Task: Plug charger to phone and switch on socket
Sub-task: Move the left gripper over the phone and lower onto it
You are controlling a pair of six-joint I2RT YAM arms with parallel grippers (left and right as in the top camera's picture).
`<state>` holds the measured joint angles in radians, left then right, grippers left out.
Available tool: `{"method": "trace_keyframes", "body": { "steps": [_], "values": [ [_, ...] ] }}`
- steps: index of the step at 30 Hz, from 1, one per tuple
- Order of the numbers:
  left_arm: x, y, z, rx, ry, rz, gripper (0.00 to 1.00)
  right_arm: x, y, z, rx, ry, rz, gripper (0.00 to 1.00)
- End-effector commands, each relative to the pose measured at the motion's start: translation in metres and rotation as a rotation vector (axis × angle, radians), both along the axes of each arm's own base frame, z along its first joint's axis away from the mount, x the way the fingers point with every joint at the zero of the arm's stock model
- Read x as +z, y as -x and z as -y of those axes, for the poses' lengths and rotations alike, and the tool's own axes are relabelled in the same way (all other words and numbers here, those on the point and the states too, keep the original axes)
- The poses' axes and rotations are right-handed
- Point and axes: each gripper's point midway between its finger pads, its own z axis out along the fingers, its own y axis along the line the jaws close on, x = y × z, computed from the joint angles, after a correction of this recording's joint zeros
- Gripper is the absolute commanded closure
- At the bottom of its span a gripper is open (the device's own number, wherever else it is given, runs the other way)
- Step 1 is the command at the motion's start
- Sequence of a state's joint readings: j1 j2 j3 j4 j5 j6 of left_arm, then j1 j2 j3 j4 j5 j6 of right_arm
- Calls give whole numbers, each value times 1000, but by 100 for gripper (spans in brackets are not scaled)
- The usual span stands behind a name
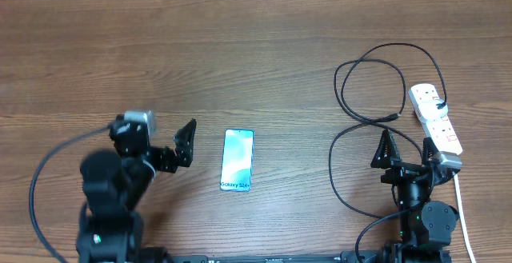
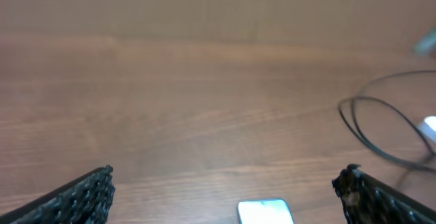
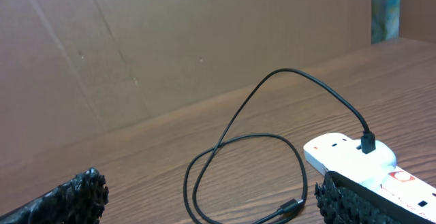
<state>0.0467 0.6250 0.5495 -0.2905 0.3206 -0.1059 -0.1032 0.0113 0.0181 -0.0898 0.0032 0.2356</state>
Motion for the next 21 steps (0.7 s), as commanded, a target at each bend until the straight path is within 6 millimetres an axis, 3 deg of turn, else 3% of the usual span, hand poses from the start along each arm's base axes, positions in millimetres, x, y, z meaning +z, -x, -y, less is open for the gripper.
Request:
{"method": "trace_keyframes", "body": {
  "steps": [1,6,11,18,19,21],
  "values": [
    [29,-17,15,-79,30,-67,0,-2,0,-2,9,5,4,0],
    [35,-33,29,-92,-20,-235,0,-1,0,-2,9,5,5,0],
    [27,-46,45,-50,-148,-381,0,-1,0,-2,9,5,5,0],
    [-7,-52,88,-144,-250,-487,0,-1,0,-2,9,5,5,0],
    [-16,-50,103,-197,-206,-530,0,-1,0,-2,9,5,5,0],
    [-29,-48,113,-244,-184,-580,0,-2,0,-2,9,5,4,0]
  ]
}}
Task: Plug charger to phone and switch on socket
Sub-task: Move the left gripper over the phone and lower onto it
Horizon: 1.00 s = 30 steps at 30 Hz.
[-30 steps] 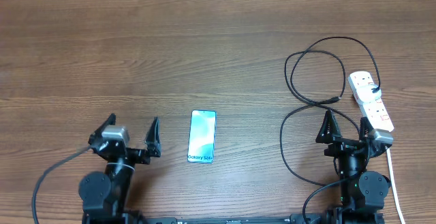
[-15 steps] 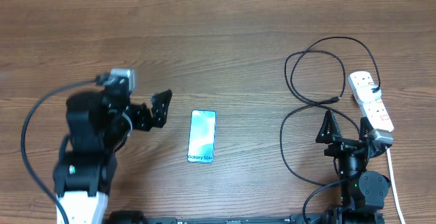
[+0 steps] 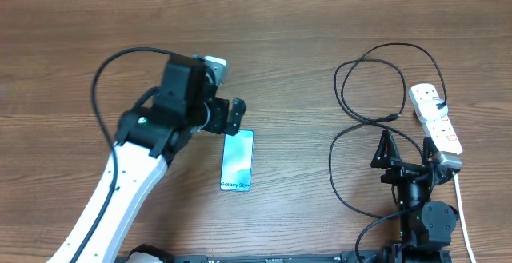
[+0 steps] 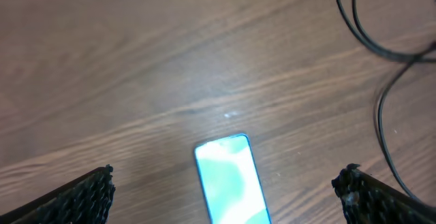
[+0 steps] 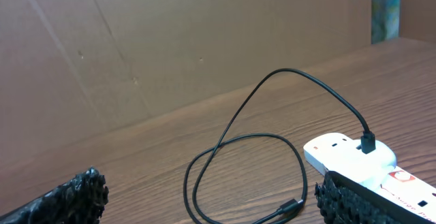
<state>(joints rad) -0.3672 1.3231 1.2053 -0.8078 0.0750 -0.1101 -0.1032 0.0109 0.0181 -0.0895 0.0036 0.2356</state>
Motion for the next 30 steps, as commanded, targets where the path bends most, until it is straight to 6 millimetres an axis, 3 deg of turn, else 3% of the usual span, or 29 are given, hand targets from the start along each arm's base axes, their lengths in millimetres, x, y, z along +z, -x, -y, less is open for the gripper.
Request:
{"method": "trace_keyframes", "body": {
  "steps": [1,7,15,22,30],
  "values": [
    [-14,0,18,-32,58,-82,0,-2,0,-2,9,5,4,0],
    [-34,2,19,5,65,-170,0,-2,0,-2,9,5,4,0],
    [-59,18,-11,304,-47,-294,0,-2,0,-2,9,5,4,0],
    [-85,37,19,212,-141,-355,0,-2,0,-2,9,5,3,0],
    [-127,46,28,251,-184,-495,0,-2,0,-2,9,5,4,0]
  ]
}}
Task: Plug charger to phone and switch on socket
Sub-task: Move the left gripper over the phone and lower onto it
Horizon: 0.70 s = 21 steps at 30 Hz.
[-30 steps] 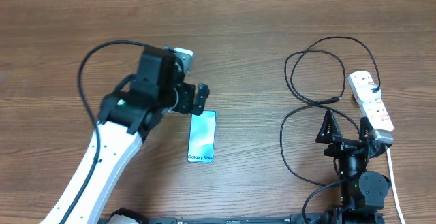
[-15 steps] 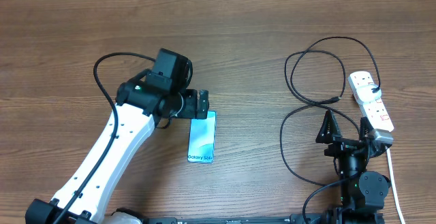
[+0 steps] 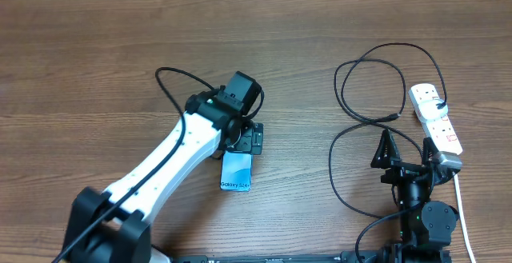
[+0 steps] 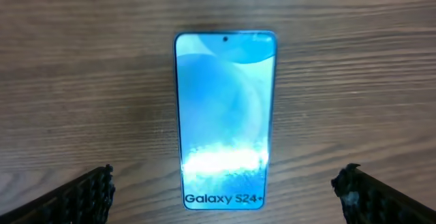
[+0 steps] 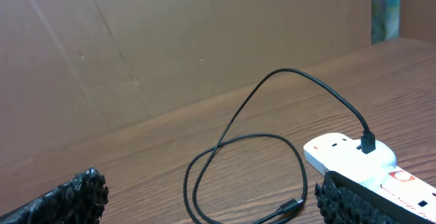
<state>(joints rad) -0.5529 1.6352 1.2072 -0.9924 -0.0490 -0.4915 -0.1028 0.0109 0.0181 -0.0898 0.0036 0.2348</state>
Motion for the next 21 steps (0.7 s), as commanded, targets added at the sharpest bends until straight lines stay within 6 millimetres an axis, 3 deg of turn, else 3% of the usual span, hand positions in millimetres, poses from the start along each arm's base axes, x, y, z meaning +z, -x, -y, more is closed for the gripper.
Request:
{"method": "trace_keyframes", "body": {
  "steps": [1,8,21],
  "values": [
    [-15,1,6,30,-3,-59,0,-2,0,-2,8,4,4,0],
    [-41,9,9,18,-36,-142,0,-2,0,-2,8,4,4,0],
    [-64,20,9,-45,-52,-222,1,-2,0,-2,8,4,4,0]
  ]
}}
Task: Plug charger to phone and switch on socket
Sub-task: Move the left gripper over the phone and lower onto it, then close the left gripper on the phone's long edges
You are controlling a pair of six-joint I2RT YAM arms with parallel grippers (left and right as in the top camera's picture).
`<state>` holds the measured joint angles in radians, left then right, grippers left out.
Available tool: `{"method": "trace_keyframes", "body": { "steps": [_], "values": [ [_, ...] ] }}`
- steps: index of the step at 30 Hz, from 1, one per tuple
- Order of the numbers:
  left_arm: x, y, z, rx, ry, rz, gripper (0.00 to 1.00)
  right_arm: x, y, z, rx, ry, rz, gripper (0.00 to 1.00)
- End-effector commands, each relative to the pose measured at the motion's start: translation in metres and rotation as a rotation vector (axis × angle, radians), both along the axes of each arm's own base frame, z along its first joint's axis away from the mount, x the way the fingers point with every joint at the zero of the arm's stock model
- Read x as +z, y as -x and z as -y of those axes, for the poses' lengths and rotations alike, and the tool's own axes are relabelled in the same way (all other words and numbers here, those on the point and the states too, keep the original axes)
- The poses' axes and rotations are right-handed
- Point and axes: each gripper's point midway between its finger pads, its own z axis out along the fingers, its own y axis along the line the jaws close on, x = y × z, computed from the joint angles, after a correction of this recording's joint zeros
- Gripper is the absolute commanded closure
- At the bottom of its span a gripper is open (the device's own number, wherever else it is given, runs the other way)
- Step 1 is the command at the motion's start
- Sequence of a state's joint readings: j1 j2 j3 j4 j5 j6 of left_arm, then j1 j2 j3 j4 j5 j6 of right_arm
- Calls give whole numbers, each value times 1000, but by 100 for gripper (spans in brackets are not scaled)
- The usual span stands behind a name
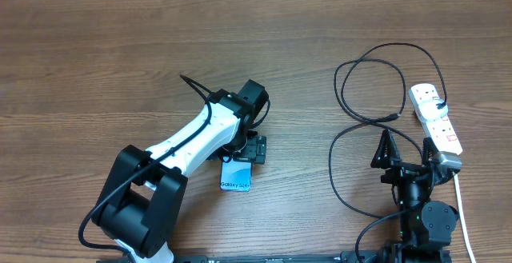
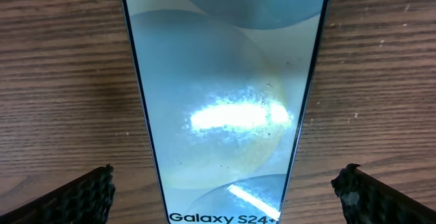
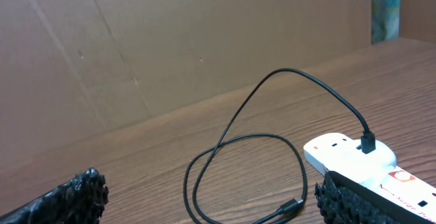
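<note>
A light-blue Galaxy S24+ phone (image 1: 236, 174) lies flat, screen up, on the wooden table; it fills the left wrist view (image 2: 225, 94). My left gripper (image 1: 243, 153) hangs low over the phone's upper half, open, its fingertips (image 2: 75, 197) on either side of the phone. A black charger cable (image 1: 360, 95) loops on the right, plugged into the white power strip (image 1: 436, 119); its free connector (image 3: 294, 204) lies on the table. My right gripper (image 1: 400, 153) rests open near the strip, holding nothing.
The cardboard wall (image 3: 170, 40) stands behind the table. The cable's second loop (image 1: 340, 175) curls down to the right arm's base. A white lead (image 1: 462, 215) runs from the strip toward the front edge.
My left gripper has come lower over the phone, which now looks much larger in the wrist view. The right arm, cable and strip have not moved.
My left gripper was open at the front left, away from the phone. Then it was above and left of the phone's top end, then directly over the phone, and now close down on it, still open. The right arm stayed put.
</note>
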<state>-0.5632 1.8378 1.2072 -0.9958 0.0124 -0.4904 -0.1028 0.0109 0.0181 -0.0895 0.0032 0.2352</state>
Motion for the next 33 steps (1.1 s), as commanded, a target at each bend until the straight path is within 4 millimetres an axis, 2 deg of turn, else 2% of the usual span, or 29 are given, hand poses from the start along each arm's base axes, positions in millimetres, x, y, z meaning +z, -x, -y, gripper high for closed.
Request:
{"method": "trace_keyframes", "body": {
  "steps": [1,11,28,33],
  "values": [
    [-4,2,4,-30,8,-16,0,-2,0,-2,8,4,4,0],
    [-13,-1,4,-66,18,2,0,-2,0,-2,8,4,4,0],
    [-38,14,-5,-10,11,-11,0,-2,0,-2,8,4,4,0],
    [-39,13,-4,9,15,-2,2,-2,0,-2,8,4,4,0]
  ]
}}
